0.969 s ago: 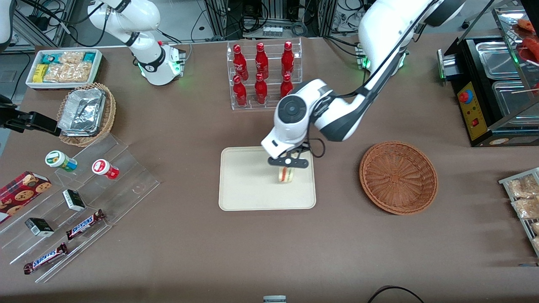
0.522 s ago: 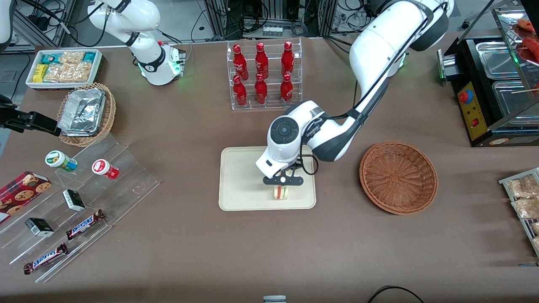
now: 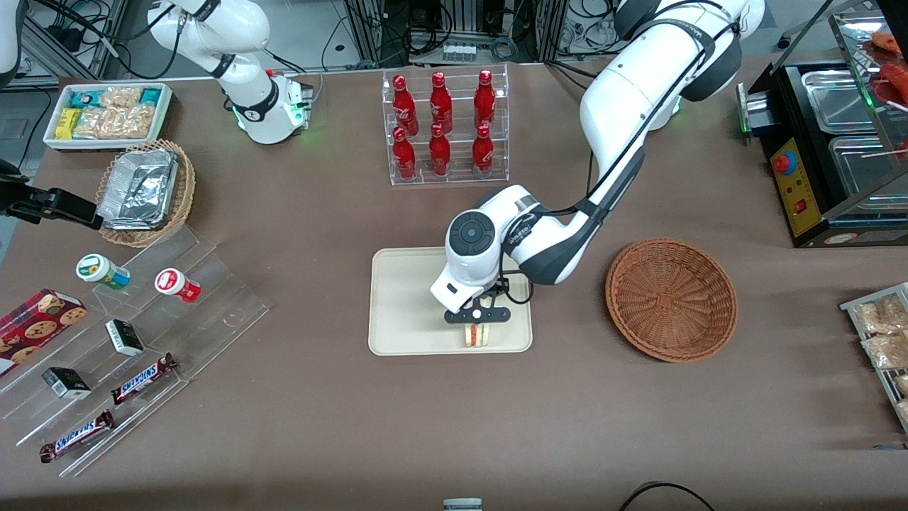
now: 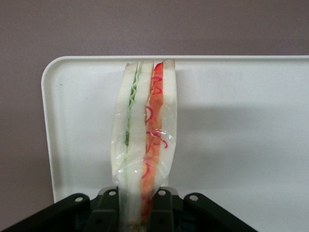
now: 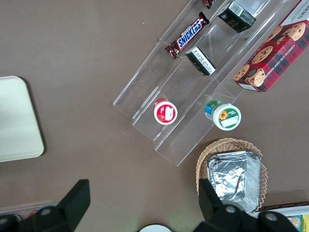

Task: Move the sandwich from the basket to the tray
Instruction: 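Lower the sandwich onto the tray's centre with the left gripper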

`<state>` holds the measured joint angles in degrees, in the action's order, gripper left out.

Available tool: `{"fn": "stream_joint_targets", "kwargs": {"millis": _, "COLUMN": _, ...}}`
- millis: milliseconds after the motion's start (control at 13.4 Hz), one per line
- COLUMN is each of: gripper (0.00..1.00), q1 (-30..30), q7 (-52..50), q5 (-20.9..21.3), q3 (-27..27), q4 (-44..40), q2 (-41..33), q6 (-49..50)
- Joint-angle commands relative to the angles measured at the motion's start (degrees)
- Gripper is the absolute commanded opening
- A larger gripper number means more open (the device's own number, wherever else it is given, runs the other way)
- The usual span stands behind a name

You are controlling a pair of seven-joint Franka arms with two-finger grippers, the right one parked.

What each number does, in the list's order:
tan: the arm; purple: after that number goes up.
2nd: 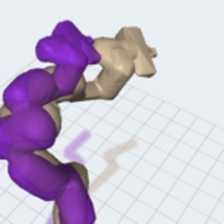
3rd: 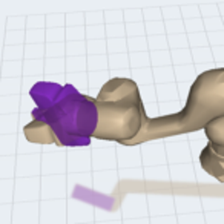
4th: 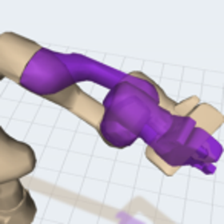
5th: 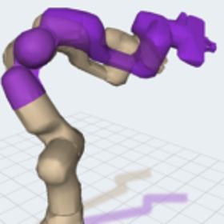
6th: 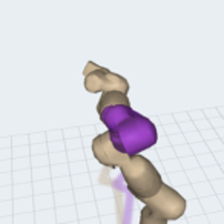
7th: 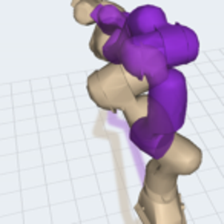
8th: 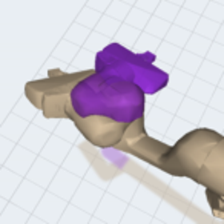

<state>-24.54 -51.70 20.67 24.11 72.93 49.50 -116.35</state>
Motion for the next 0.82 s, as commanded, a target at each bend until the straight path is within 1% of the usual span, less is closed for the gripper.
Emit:
{"fn": "stream_joint_targets", "kwargs": {"millis": 0, "gripper": 0.00, "q1": -1.47, "q7": 1.59, "q5": 1.13, "q3": -0.73, "q4": -2.53, "q2": 0.94, "q6": 1.30}}
{"fn": "stream_joint_targets", "kwargs": {"millis": 671, "gripper": 0.00, "q1": -1.48, "q7": 0.81, "q5": 1.04, "q3": -0.65, "q4": -2.00, "q2": 2.61, "q6": 0.77}}
{"fn": "stream_joint_targets", "kwargs": {"millis": 745, "gripper": 0.02, "q1": -1.48, "q7": 0.99, "q5": 0.87, "q3": -0.65, "q4": -2.00, "q2": 2.61, "q6": 0.77}}
